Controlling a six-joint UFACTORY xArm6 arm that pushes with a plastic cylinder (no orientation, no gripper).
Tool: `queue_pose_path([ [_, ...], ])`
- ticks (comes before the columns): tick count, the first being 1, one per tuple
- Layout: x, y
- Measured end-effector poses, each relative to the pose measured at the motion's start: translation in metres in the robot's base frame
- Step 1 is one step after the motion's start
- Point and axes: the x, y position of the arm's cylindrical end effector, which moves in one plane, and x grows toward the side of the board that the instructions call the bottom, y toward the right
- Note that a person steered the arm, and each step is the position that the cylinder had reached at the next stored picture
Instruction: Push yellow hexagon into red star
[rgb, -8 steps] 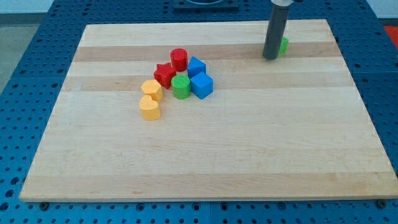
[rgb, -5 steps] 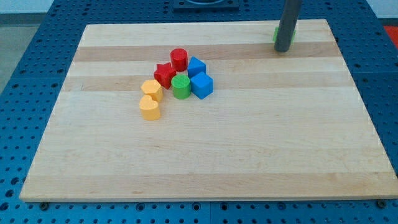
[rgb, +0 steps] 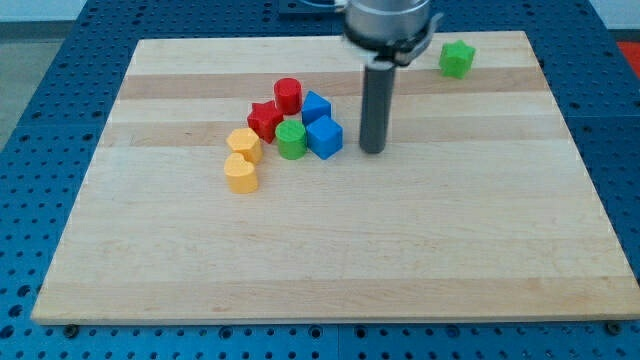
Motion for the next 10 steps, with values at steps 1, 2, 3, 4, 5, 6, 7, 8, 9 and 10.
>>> queue_pose_path([
  [1, 0.038, -0.033],
  [2, 0.057, -0.051],
  [3, 0.057, -0.059],
  [4, 0.028, -0.09],
  [5, 0.024, -0.104],
  [6, 0.019, -0.118],
  [7, 0.027, -0.136],
  [8, 0.066, -0.15],
  [9, 0.078, -0.151],
  [10, 0.066, -0.15],
])
